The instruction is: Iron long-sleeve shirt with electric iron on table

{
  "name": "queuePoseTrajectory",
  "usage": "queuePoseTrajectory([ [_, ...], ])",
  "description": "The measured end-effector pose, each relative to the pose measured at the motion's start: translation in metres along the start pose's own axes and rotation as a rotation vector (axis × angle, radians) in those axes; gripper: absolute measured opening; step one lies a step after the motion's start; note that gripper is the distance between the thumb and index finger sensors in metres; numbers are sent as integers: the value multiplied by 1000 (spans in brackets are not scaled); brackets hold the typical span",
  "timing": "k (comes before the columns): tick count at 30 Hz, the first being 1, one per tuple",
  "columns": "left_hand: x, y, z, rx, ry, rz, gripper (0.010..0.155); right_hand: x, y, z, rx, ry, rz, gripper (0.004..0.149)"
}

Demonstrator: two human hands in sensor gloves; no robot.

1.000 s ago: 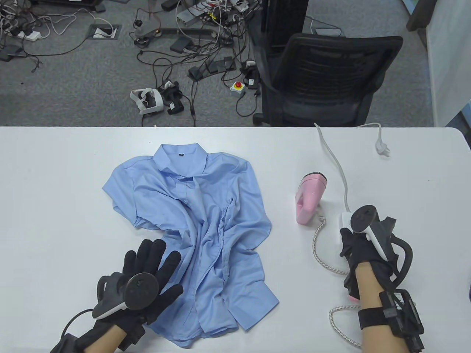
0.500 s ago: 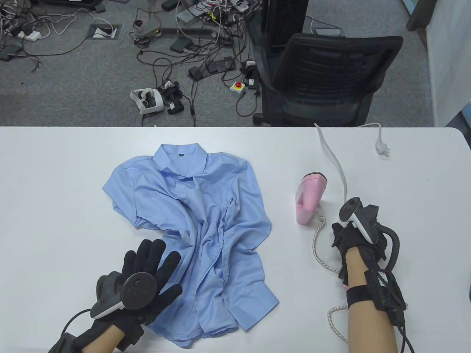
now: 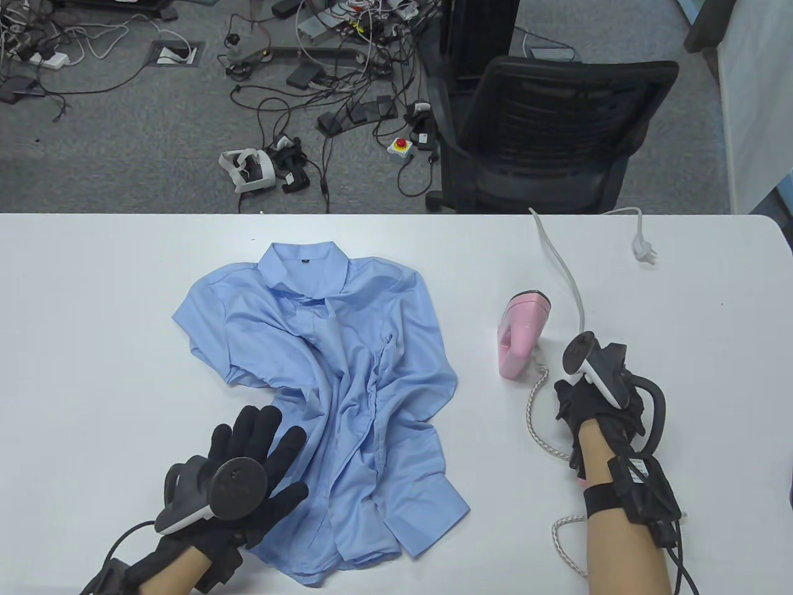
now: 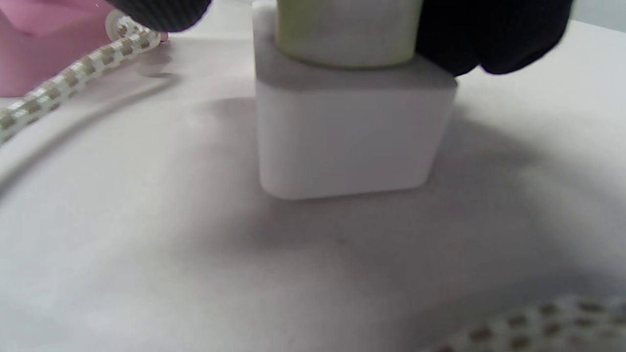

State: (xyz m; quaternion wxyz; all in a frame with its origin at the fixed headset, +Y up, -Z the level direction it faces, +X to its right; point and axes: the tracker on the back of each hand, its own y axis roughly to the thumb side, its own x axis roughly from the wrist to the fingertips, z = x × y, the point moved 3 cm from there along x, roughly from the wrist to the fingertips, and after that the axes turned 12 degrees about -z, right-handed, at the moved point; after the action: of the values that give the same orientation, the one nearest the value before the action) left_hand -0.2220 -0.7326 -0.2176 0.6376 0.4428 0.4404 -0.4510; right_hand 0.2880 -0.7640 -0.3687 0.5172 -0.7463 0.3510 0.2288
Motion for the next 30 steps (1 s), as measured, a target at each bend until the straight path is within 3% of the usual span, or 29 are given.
queuePoseTrajectory([
  [10,4,-2,4,-9,-33,-9,73,2,5,2,-34,-9,35,75],
  [15,0,2,0,-14,6,8,73,1,1,0,-30,-6,42,78],
  [17,0,2,0,-24,17,9,73,3,-4,1,13,6,35,78],
  [21,1,4,4,-30,-12,24,73,5,-30,-1,231,140,-3,76],
  [26,-6,6,-7,-64,67,54,73,-36,-62,47,431,-159,5,81],
  [30,-7,9,-6,-74,77,72,73,-85,-65,78,550,-166,156,83],
])
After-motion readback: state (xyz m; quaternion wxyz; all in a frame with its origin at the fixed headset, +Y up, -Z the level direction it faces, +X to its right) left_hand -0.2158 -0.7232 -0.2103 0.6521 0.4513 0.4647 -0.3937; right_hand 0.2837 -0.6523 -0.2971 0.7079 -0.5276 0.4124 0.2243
